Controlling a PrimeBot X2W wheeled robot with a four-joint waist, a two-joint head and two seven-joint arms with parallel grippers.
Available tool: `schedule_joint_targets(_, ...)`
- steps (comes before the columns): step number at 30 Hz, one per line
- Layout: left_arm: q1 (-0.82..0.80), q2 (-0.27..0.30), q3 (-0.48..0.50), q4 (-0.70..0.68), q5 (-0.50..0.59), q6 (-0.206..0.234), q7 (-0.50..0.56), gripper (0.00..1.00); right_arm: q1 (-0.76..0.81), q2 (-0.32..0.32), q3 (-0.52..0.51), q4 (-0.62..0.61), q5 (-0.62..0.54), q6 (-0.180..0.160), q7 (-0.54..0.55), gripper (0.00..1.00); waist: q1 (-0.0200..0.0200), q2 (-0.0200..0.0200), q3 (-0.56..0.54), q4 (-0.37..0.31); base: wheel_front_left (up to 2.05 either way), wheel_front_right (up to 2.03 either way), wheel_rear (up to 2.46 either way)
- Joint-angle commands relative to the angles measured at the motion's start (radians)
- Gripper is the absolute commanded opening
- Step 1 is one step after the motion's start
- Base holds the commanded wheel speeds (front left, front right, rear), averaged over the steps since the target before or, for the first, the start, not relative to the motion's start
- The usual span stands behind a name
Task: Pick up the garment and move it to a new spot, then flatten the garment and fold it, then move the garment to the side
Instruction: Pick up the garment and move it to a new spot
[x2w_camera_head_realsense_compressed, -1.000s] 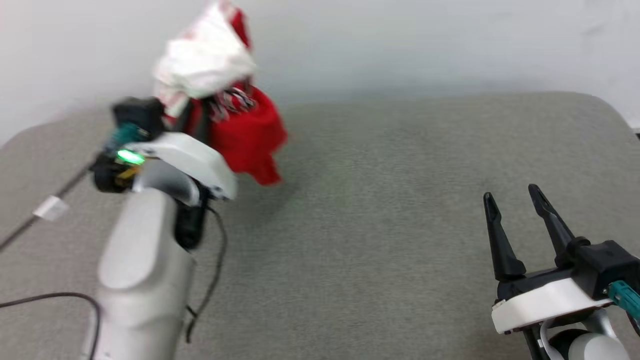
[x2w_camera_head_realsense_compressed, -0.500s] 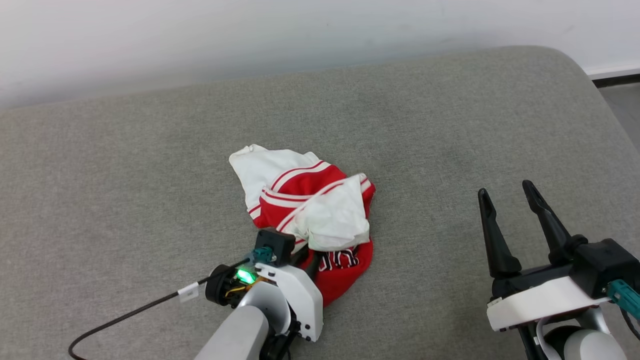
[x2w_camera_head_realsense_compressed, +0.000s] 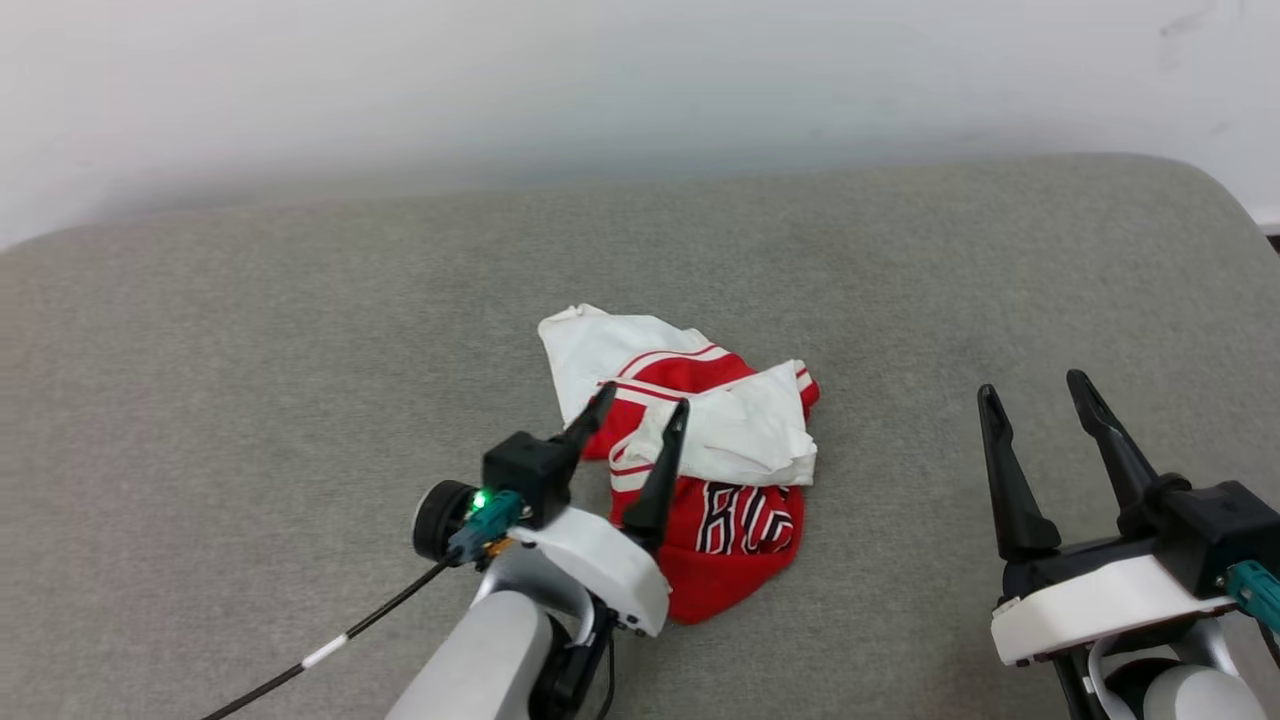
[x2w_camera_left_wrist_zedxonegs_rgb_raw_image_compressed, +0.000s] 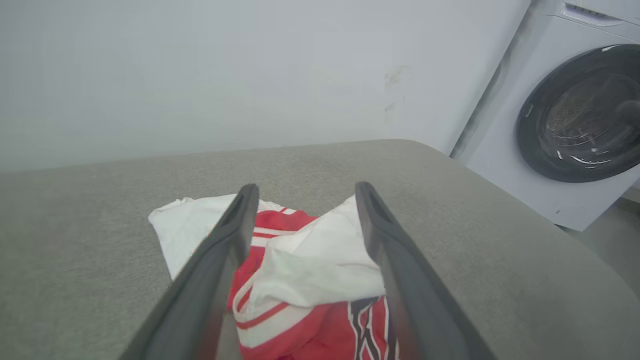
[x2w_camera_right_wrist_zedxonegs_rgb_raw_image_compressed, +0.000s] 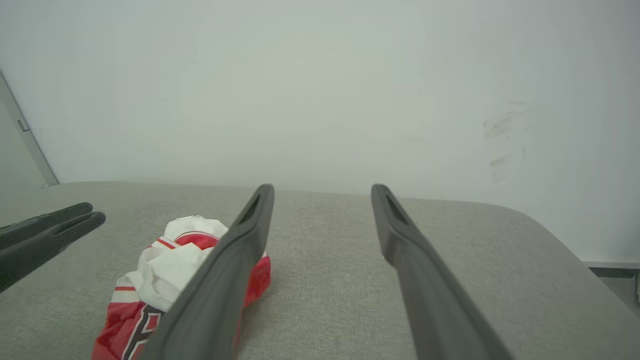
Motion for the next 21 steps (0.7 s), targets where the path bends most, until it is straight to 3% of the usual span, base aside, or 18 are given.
schedule_joint_targets(1,0.024,0.010,0.012,-0.014,0.004,0.013,-0.009,1.00,0.008,0.001,-0.001,-0.004,-0.003,0.000,0.004,1.00,0.0001,-0.0001,-0.018,0.022,0.00,0.00,0.00)
schedule_joint_targets(10,0.110,0.111,0.161,-0.142,-0.012,0.133,-0.046,1.00,0.045,0.001,-0.023,-0.008,-0.009,0.000,0.024,1.00,0.0001,-0.0001,-0.047,0.070,0.00,0.00,0.00)
schedule_joint_targets(15,0.177,0.174,0.203,-0.183,-0.010,0.159,-0.044,1.00,0.073,0.001,-0.034,-0.001,0.003,0.000,0.041,1.00,0.0001,-0.0001,-0.074,0.078,0.00,0.00,0.00)
schedule_joint_targets(21,0.241,0.203,0.199,-0.225,-0.007,0.175,-0.016,1.00,0.108,0.001,-0.030,0.000,0.008,0.000,0.056,1.00,0.0001,-0.0001,-0.108,0.070,0.00,0.00,0.00)
